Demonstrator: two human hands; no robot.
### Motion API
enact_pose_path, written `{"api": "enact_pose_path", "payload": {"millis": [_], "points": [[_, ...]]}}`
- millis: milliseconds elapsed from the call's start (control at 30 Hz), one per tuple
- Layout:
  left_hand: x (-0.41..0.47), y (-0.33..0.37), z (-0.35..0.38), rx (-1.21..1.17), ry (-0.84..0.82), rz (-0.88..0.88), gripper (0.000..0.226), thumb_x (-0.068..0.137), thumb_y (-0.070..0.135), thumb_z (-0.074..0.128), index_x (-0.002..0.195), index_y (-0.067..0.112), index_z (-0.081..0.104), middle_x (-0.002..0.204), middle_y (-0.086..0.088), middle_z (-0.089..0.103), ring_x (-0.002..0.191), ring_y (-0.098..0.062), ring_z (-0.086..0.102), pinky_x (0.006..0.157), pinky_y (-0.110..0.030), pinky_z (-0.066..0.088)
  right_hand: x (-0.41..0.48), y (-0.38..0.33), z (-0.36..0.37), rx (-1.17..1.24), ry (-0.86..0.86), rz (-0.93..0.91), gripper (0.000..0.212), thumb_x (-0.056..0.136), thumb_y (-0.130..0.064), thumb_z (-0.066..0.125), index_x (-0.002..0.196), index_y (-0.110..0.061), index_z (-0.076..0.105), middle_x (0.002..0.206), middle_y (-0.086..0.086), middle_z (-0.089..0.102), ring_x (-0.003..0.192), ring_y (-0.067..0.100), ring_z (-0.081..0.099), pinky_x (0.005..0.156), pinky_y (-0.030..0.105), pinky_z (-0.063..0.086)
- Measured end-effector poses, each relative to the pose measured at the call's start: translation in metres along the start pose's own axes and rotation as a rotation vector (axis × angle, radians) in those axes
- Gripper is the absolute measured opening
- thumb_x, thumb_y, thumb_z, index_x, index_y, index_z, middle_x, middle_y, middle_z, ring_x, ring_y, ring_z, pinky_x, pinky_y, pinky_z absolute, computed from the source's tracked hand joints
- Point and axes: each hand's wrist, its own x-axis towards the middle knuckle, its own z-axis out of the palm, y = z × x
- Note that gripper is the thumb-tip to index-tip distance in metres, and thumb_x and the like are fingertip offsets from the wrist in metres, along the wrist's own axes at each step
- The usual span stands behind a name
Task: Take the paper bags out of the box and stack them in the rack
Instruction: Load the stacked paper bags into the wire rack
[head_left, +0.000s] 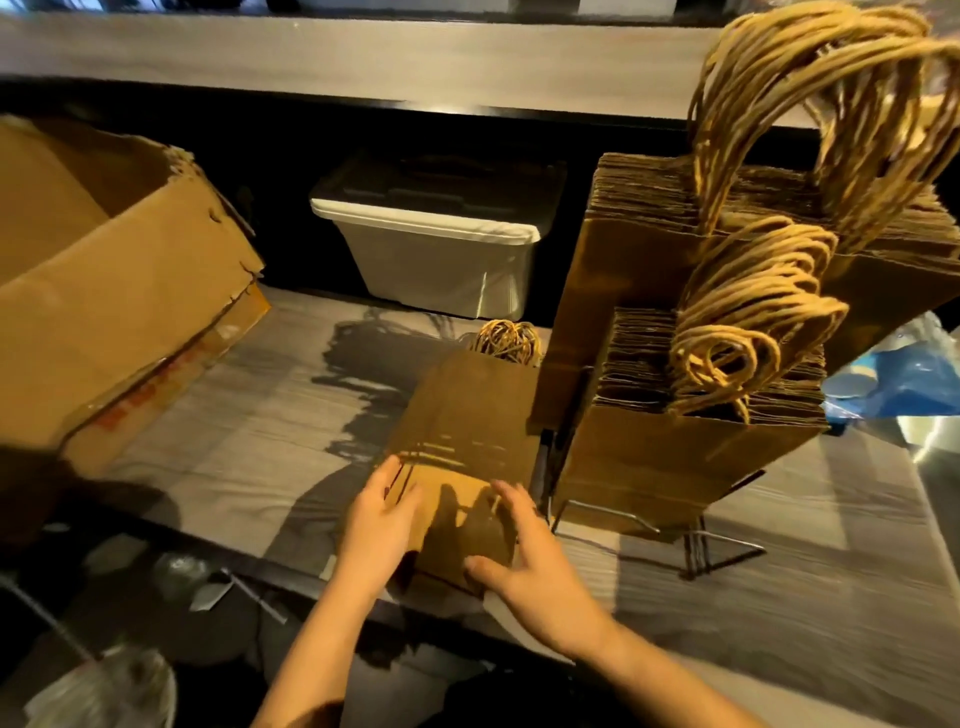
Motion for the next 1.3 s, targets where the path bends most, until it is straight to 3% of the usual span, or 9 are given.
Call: {"api": "enact_pose_path", "payload": {"millis": [100, 167, 433, 633, 833, 933, 1067, 1200, 1300], "points": [[-0.001, -0.003, -0.002, 0.051, -0.009, 0.013, 0.050, 0.096, 0.016, 0.050, 0.144, 0.016, 0.036, 0.147, -0.001, 0.041, 0.134, -0.017, 0.037, 0.105, -0.028, 0.030, 0.002, 0.005, 0.001, 0.163, -0.009, 0.104, 0.092, 0.083, -0.015, 0.070, 0.149, -0.024, 0.006, 0.151, -0.001, 0.028, 0.141, 0.017, 0.025, 0.118, 0.037, 0.021], [-0.001, -0.005, 0.000, 0.087, -0.026, 0.018, 0.049, 0.097, 0.017, 0.049, 0.144, 0.017, 0.035, 0.147, 0.000, 0.040, 0.135, -0.016, 0.036, 0.105, -0.028, 0.029, 0.002, 0.005, 0.000, 0.353, -0.041, 0.170, 0.090, 0.085, -0.008, 0.067, 0.145, -0.030, 0.004, 0.135, -0.008, 0.046, 0.123, 0.009, 0.047, 0.104, 0.023, 0.039], [0.004, -0.009, 0.003, 0.297, -0.003, -0.029, 0.051, 0.096, 0.029, 0.048, 0.145, 0.023, 0.034, 0.145, -0.007, 0.040, 0.132, -0.026, 0.038, 0.107, -0.039, 0.032, 0.006, 0.011, 0.002, 0.721, -0.027, 0.250, 0.044, 0.088, 0.007, 0.054, 0.101, -0.034, 0.042, 0.102, -0.009, 0.063, 0.093, 0.002, 0.061, 0.069, 0.013, 0.050], [0.011, -0.017, -0.008, 0.256, 0.046, -0.084, 0.052, 0.093, 0.033, 0.052, 0.142, 0.024, 0.038, 0.145, -0.008, 0.041, 0.133, -0.027, 0.037, 0.109, -0.047, 0.032, -0.002, 0.003, 0.003, 0.586, -0.079, 0.174, 0.067, 0.091, 0.000, 0.054, 0.142, -0.028, 0.020, 0.115, -0.022, 0.047, 0.098, -0.011, 0.048, 0.076, 0.005, 0.044], [0.003, -0.010, -0.007, 0.147, 0.236, -0.051, 0.041, 0.093, 0.029, 0.054, 0.133, 0.018, 0.048, 0.131, -0.010, 0.047, 0.121, -0.027, 0.045, 0.103, -0.043, 0.038, -0.010, -0.011, 0.008, 0.472, -0.059, -0.015, 0.068, 0.091, 0.001, 0.054, 0.137, -0.038, 0.022, 0.130, -0.028, 0.040, 0.121, -0.013, 0.040, 0.105, 0.012, 0.033], [-0.006, -0.002, -0.002, 0.007, 0.207, -0.044, 0.041, 0.096, 0.034, 0.050, 0.133, 0.016, 0.048, 0.126, -0.003, 0.050, 0.113, -0.019, 0.047, 0.093, -0.031, 0.038, -0.012, -0.020, 0.007, 0.511, 0.009, -0.074, 0.063, 0.092, 0.007, 0.049, 0.134, -0.036, 0.034, 0.135, -0.018, 0.050, 0.126, 0.000, 0.047, 0.105, 0.026, 0.042], [-0.013, 0.005, 0.000, -0.366, 0.144, -0.110, 0.037, 0.097, 0.038, 0.046, 0.129, 0.020, 0.048, 0.129, -0.002, 0.055, 0.117, -0.020, 0.052, 0.102, -0.037, 0.040, -0.016, -0.034, -0.006, 0.431, 0.068, -0.149, 0.058, 0.091, 0.011, 0.046, 0.113, -0.042, 0.053, 0.113, -0.030, 0.063, 0.115, -0.007, 0.054, 0.097, 0.018, 0.046], [-0.030, 0.032, -0.004, -0.809, 0.145, -0.041, 0.029, 0.099, 0.029, 0.043, 0.126, 0.019, 0.051, 0.122, -0.003, 0.060, 0.105, -0.014, 0.059, 0.077, -0.031, 0.047, -0.024, -0.035, -0.020, 0.292, 0.169, -0.259, 0.049, 0.091, 0.007, 0.050, 0.111, -0.036, 0.060, 0.108, -0.025, 0.066, 0.108, -0.004, 0.058, 0.092, 0.018, 0.048], [-0.044, 0.053, -0.007, -0.987, 0.140, 0.089, 0.038, 0.099, 0.020, 0.040, 0.137, 0.019, 0.043, 0.133, -0.002, 0.054, 0.114, -0.015, 0.055, 0.090, -0.035, 0.045, -0.032, -0.031, -0.031, 0.146, 0.336, -0.396, 0.047, 0.088, 0.005, 0.058, 0.109, -0.038, 0.062, 0.107, -0.022, 0.067, 0.105, -0.002, 0.060, 0.088, 0.016, 0.048]]}}
